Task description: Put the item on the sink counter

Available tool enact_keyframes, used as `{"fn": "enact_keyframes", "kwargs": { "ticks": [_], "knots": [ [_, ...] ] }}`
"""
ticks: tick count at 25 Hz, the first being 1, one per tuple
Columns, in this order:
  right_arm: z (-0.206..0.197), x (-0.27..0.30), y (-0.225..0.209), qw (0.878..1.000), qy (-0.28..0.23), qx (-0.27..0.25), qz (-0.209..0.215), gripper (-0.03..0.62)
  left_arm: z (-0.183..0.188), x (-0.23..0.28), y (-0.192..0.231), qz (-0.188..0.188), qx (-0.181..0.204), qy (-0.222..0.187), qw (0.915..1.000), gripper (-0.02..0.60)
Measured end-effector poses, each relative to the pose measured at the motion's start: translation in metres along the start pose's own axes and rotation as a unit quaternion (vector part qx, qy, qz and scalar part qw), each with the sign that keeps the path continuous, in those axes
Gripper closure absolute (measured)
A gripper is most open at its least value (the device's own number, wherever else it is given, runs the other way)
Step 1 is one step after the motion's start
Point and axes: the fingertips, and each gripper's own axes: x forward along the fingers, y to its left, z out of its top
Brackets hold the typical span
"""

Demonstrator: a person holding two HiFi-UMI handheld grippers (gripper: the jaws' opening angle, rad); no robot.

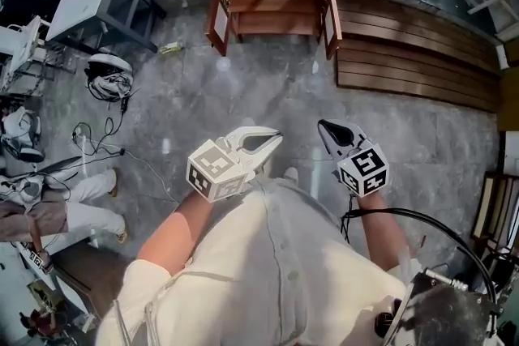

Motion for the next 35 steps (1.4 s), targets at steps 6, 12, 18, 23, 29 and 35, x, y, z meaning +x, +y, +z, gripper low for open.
{"fn": "enact_keyframes", "kwargs": {
  "ticks": [6, 12, 18, 23, 29, 35],
  "knots": [
    [0.021, 0.033, -0.032, 0.999, 0.005, 0.01, -0.038, 0.588, 0.026, 0.015, 0.052, -0.043, 0.007, -0.008, 0.999, 0.577],
    [0.072, 0.085, -0.073, 0.995, 0.009, -0.003, -0.094, 0.586, 0.079, 0.013, 0.117, -0.087, 0.023, -0.025, 0.9957, 0.577],
    [0.116, 0.164, -0.105, 0.993, 0.004, -0.006, -0.116, 0.583, 0.099, -0.014, 0.206, -0.079, 0.029, -0.019, 0.9963, 0.577],
    [0.146, 0.205, -0.134, 0.992, 0.006, -0.007, -0.127, 0.513, 0.111, -0.02, 0.26, -0.065, 0.012, -0.023, 0.9975, 0.577],
    [0.161, 0.236, -0.213, 0.99, 0.013, -0.002, -0.143, 0.513, 0.133, 0.001, 0.307, -0.042, -0.011, -0.034, 0.9985, 0.577],
    [0.195, 0.272, -0.329, 0.986, 0.008, 0.004, -0.164, 0.514, 0.17, 0.035, 0.359, -0.013, -0.022, -0.027, 0.9993, 0.577]
  ]
}}
